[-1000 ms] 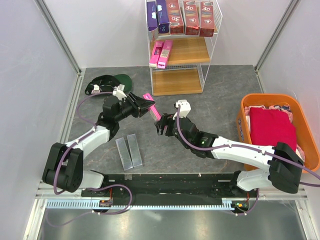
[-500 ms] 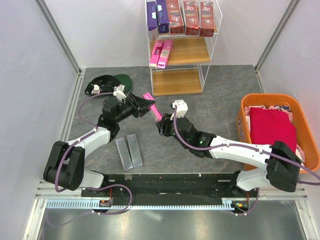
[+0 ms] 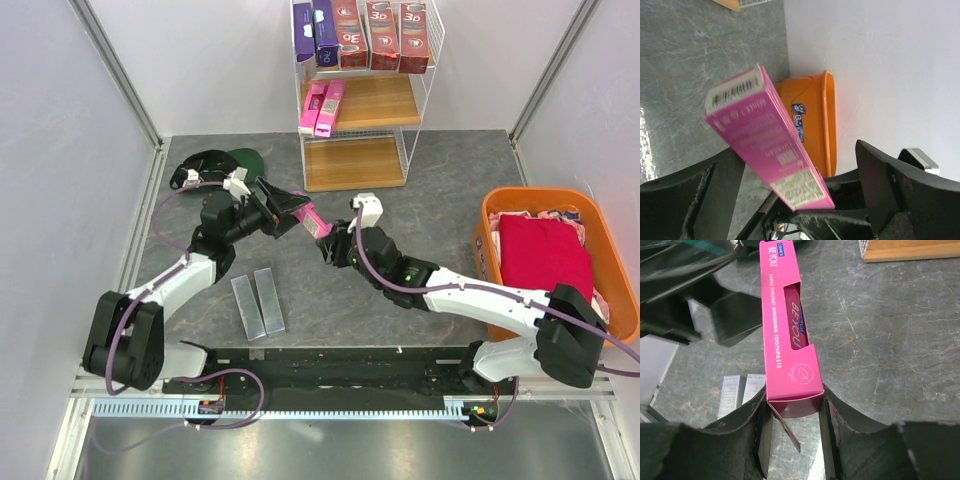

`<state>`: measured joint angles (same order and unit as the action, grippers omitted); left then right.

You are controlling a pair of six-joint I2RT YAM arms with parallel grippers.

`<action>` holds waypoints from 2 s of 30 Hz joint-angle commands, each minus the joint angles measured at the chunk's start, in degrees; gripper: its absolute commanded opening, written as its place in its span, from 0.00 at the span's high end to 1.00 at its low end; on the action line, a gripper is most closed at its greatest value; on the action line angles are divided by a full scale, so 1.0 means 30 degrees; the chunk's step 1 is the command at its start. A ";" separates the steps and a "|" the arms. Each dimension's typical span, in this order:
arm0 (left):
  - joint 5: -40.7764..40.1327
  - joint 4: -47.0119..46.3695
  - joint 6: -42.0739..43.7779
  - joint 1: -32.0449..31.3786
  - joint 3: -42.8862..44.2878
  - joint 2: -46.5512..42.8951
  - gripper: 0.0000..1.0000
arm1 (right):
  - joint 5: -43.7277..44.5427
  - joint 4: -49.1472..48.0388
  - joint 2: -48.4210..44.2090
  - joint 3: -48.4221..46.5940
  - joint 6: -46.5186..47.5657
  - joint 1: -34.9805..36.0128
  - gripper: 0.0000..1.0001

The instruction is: Place and organize the toothpastes onto the shelf

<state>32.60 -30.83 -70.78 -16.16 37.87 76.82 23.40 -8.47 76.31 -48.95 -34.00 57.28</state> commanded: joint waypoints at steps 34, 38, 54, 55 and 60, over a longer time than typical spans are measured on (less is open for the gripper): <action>-0.7878 1.0159 0.7393 0.0114 0.2847 -0.5303 0.01 | -1.0995 -0.9012 -0.2880 0.2787 -0.8414 -1.1005 0.76; -0.7878 1.0159 0.7423 0.0114 0.2846 -0.5244 0.01 | -1.0466 -0.9421 -0.1508 0.1202 -0.8413 -1.1327 0.76; -0.8142 1.0862 0.7716 0.0114 0.2905 -0.5127 0.01 | -0.7945 -0.8020 0.5936 -0.6824 -0.9435 -1.1944 0.76; -0.8113 1.0862 0.7716 0.0114 0.2905 -0.5156 0.01 | -0.7917 -0.7814 0.6287 -0.7640 -0.9642 -1.1944 0.76; -0.8171 1.0950 0.7774 0.0115 0.2905 -0.5302 0.01 | -0.7975 -0.7812 0.8193 -0.8935 -1.1252 -1.1973 0.75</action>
<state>9.13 1.74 -49.95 -16.08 44.58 61.34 -1.28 -29.58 99.02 -71.07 -63.31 21.50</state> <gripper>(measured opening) 0.987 0.436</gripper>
